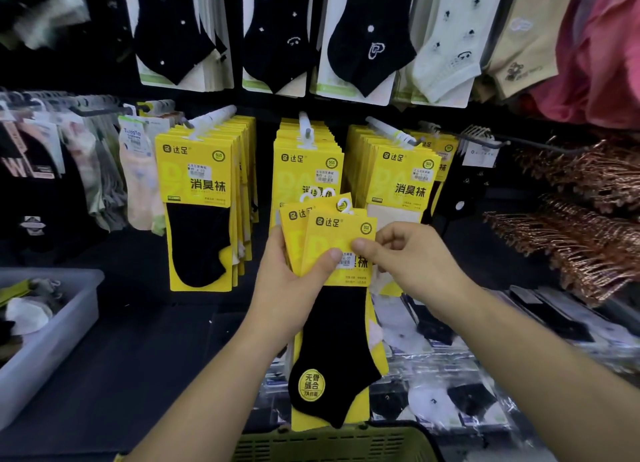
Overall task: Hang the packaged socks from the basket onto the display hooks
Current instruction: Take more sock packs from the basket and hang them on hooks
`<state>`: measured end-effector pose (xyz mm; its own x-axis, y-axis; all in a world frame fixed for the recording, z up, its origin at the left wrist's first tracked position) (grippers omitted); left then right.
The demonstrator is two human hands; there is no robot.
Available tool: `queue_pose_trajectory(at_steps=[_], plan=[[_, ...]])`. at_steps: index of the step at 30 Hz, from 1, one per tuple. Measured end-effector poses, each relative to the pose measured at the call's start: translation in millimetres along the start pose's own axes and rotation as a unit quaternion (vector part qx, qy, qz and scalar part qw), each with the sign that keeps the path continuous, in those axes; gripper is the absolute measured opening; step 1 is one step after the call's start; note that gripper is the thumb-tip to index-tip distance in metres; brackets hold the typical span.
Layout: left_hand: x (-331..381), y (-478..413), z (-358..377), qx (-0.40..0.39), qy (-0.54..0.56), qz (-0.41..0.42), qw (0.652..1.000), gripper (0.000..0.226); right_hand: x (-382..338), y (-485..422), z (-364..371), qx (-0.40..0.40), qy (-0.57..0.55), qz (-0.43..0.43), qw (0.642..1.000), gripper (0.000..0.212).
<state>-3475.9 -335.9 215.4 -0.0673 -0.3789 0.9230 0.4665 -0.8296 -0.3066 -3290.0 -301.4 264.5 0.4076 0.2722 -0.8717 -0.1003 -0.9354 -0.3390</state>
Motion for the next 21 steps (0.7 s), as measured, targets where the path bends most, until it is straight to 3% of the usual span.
queue_pose_trajectory(at_steps=[5,11,21], plan=[[1.0,4.3,3.9,-0.020,0.056,-0.029,0.998,0.059,14.5,-0.1,3.4,-0.017,-0.078,0.048,0.996,0.025],[-2.3,5.4,5.2,-0.035,0.084,-0.052,0.995,0.050,30.5,-1.1,3.3,-0.048,-0.178,0.121,0.975,0.021],[-10.6,0.6,2.9,-0.022,0.077,-0.055,0.995,0.052,39.1,-8.7,-8.4,-0.030,-0.225,0.125,0.966,0.016]])
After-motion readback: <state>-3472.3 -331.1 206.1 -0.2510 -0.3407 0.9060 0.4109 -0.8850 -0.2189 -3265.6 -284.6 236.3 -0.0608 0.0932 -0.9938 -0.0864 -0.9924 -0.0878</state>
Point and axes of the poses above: each hand's wrist, its own y-axis away from the middle knuckle, its own z-axis out of the palm, x = y × z, the point moved 8 cm from there along -y, towards the middle knuckle, and after that the axes turned 15 degrees about x, right-handed, at the moved point
